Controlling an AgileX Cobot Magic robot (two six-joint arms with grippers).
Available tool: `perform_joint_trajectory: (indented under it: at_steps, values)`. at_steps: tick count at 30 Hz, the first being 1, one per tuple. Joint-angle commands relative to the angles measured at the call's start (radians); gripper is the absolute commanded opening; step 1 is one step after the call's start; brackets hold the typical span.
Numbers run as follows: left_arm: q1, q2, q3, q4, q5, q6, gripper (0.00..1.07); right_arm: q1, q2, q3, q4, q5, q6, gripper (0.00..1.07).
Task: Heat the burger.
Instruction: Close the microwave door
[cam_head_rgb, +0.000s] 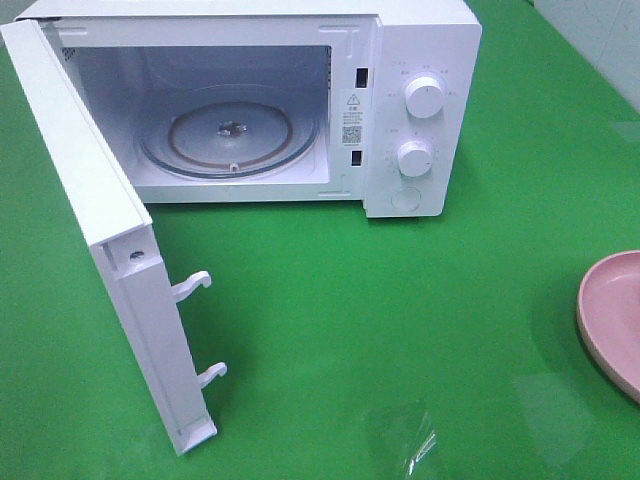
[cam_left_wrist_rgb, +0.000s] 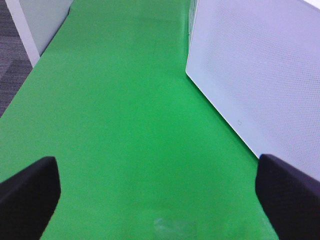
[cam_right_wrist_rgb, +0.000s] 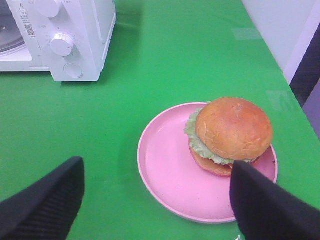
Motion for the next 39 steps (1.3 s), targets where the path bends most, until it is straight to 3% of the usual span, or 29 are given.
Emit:
perform_joint_trajectory:
  at_steps: [1, 39]
  values:
    - [0.002, -0.005, 0.0, -0.001, -0.012, -0.005, 0.98, -0.006, -0.025, 0.0, 0.006, -0.008, -0.008, 0.76]
    - [0.002, -0.005, 0.0, -0.001, -0.012, -0.005, 0.98, -0.006, -0.025, 0.0, 0.006, -0.008, -0.008, 0.76]
